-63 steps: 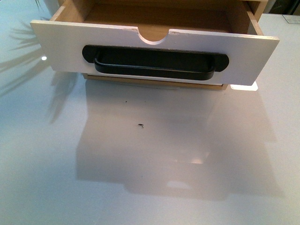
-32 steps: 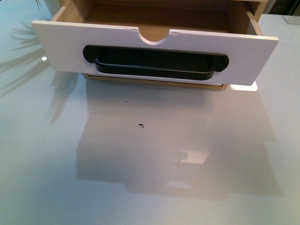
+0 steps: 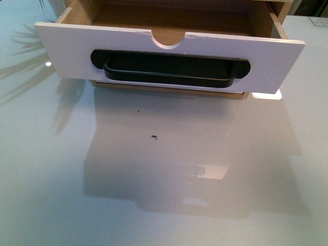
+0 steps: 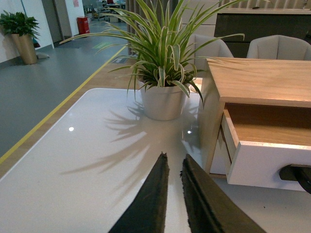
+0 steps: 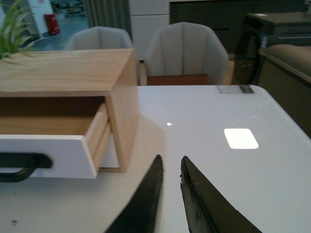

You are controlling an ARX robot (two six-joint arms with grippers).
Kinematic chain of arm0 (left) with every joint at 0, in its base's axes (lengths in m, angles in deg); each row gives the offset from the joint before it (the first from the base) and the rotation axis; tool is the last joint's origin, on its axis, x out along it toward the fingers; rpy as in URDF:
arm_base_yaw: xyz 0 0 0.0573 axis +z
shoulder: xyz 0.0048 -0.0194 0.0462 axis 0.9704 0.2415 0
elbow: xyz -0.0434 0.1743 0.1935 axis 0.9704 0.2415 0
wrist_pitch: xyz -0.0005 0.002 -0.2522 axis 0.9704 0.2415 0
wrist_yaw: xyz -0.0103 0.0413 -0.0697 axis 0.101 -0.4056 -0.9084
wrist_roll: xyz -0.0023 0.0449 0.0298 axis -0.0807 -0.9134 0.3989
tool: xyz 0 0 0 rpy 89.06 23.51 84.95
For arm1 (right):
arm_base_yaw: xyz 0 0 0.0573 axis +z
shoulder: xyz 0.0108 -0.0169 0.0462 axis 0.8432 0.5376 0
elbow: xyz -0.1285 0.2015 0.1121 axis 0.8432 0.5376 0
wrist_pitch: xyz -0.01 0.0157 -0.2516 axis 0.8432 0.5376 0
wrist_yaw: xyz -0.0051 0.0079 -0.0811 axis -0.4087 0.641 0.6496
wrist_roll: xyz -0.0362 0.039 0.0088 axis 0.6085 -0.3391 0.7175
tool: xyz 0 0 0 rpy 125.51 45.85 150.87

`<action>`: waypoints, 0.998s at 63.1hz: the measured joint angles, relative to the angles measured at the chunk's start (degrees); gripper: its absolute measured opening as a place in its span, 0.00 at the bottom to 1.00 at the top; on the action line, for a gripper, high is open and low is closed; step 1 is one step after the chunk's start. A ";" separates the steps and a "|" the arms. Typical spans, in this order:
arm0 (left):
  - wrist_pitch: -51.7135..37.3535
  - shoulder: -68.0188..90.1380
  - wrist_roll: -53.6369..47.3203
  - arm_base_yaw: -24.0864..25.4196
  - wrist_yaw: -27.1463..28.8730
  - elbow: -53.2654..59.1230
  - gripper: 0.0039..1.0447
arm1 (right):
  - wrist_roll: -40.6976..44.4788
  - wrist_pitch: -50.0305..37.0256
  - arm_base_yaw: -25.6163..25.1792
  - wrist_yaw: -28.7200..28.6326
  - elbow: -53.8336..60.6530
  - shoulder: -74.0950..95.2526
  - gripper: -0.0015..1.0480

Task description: Pull drawer

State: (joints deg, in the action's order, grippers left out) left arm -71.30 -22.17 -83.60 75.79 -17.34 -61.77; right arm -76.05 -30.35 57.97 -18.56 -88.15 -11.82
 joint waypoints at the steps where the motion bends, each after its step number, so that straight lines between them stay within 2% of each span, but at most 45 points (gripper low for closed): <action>1: 0.24 -0.44 0.00 0.00 -0.02 0.20 0.03 | 0.02 0.07 -0.11 -0.26 0.22 -0.26 0.02; 9: 1.99 -3.15 0.24 0.02 -0.04 1.25 0.02 | 0.24 0.61 -0.26 -0.70 1.22 -1.92 0.02; 15: 3.37 -5.25 0.24 0.02 -0.04 1.79 0.02 | 0.24 7.72 -0.28 -0.76 1.90 -8.57 0.02; 53: 10.05 -14.84 0.31 0.02 -0.04 3.96 0.02 | 0.24 7.91 -0.31 -0.63 3.63 -12.96 0.02; 59: 19.32 -22.47 0.33 0.02 -0.04 3.93 0.02 | 0.22 7.91 -0.31 -0.63 3.63 -12.98 0.02; 63: 20.00 -24.39 0.31 0.02 -0.04 3.93 0.02 | 0.24 7.91 -0.31 -0.63 3.63 -13.00 0.02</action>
State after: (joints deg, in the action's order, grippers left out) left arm -51.30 -46.56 -83.29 75.82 -17.38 -57.84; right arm -75.81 -22.44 57.67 -19.19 -84.52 -24.83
